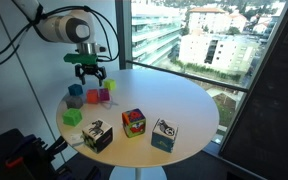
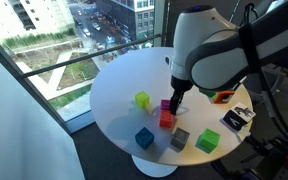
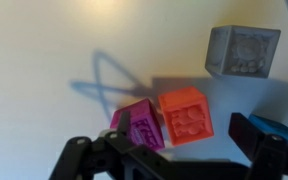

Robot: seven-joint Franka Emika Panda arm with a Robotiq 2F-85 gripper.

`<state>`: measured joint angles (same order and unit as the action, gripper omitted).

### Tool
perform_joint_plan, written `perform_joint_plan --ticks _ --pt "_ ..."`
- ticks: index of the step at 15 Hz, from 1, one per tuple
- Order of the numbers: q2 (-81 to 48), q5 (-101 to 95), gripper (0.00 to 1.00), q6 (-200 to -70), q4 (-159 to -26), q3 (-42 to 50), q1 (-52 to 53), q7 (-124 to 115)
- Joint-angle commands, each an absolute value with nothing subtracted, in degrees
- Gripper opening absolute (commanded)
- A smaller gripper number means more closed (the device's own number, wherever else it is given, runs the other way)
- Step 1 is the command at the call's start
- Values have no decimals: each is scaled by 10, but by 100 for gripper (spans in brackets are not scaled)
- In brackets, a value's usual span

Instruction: Put the pink block on the table then place the grey block on top of the pink block and orange block

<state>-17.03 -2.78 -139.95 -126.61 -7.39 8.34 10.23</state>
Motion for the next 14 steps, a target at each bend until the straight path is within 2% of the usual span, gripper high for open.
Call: perform_joint_plan --ticks 1,14 --pt "-156 -37 100 -1400 -1285 -78 82 96" --pt "-106 -24 100 -1416 -1367 -86 85 80"
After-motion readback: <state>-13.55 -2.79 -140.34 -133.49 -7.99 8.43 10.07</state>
